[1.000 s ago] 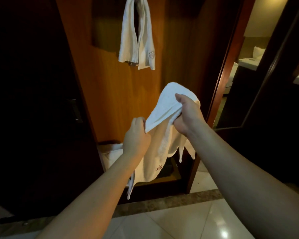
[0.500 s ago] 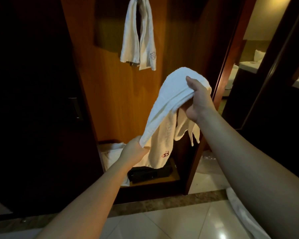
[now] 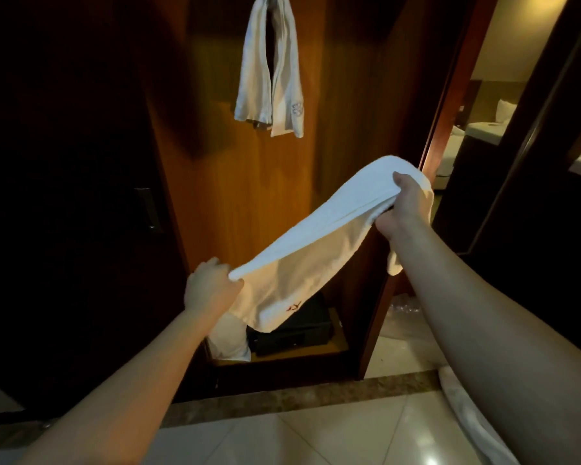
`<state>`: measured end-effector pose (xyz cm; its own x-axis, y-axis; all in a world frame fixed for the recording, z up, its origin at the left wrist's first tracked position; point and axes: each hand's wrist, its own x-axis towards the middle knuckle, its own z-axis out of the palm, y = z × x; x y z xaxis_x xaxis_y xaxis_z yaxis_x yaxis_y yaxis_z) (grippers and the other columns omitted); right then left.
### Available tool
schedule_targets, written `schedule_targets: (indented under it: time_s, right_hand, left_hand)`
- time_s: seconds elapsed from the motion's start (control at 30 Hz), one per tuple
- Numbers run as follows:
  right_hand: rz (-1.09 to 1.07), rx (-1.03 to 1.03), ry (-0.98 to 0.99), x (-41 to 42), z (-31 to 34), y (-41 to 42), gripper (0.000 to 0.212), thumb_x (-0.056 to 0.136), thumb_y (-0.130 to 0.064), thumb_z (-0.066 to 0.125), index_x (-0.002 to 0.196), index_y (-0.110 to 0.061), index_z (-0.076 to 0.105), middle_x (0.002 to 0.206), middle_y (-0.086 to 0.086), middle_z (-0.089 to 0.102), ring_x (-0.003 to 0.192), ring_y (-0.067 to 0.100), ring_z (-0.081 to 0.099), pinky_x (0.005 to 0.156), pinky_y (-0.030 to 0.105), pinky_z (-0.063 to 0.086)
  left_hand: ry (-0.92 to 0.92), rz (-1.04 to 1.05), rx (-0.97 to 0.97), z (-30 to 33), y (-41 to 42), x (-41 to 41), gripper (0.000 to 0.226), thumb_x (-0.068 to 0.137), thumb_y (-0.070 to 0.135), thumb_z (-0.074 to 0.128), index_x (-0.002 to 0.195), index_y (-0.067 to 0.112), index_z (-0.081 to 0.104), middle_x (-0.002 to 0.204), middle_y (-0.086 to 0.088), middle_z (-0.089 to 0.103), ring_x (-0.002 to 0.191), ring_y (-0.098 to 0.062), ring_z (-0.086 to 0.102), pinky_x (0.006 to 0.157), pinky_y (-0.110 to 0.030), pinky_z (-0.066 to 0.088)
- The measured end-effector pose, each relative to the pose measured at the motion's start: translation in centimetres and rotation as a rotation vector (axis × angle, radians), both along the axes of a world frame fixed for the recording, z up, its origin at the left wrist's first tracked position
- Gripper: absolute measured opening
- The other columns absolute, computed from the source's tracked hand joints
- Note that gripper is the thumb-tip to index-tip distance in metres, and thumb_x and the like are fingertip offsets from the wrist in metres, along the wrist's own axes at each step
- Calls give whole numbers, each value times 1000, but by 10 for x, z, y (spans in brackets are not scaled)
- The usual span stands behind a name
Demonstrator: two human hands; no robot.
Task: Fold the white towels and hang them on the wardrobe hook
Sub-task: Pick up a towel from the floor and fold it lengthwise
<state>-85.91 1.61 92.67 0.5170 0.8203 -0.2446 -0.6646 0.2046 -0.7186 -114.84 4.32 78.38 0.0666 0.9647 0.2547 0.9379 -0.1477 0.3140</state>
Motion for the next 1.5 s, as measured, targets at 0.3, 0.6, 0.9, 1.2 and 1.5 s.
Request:
schedule_targets:
  time_s: [0.3,0.6,0.9,1.2,1.5]
  right_hand:
    - [55,197,172,17,15,15,38,95,-12,60,130,-2,52,119,23,67,107,44,64,97,60,49]
    - [36,48,71,30,-22,17,36,95,-15,59,129,-5,53,119,21,67,104,41,66,83,55,56]
    - [-30,-84,59,49,-46,22,35,91,-9,64,125,-6,55,116,17,68,101,38,67,87,54,57]
    - [83,-133,38,55,-85,9,13,104,-16,48,97,-7,55,102,13,66,94,30,65,96,50,49]
    - [115,-48,136,35,-91,0,23,102,-20,54,120,-5,52,122,19,64,109,37,63,79,53,55]
  left_hand:
    - [-1410,-300,-254,10,-22,-39,60,66,34,89,119,25,62,119,-3,69,114,-23,65,99,-42,52]
    - [-1455,-208,-209,7,-21,-57,16,86,12,55,95,9,67,90,-8,70,82,-24,68,69,-35,54]
    - [-1245,-168,-61,38,-29,-62,38,91,-13,44,89,24,57,82,1,60,63,-15,56,48,-29,43]
    - [-1402,-323,-295,39,-41,-67,56,88,-15,37,53,21,61,82,-4,64,77,-26,60,51,-28,43]
    - [-1599,-75,-409,-6,-32,-70,39,99,35,48,65,17,54,101,-10,66,90,-26,66,68,-35,46]
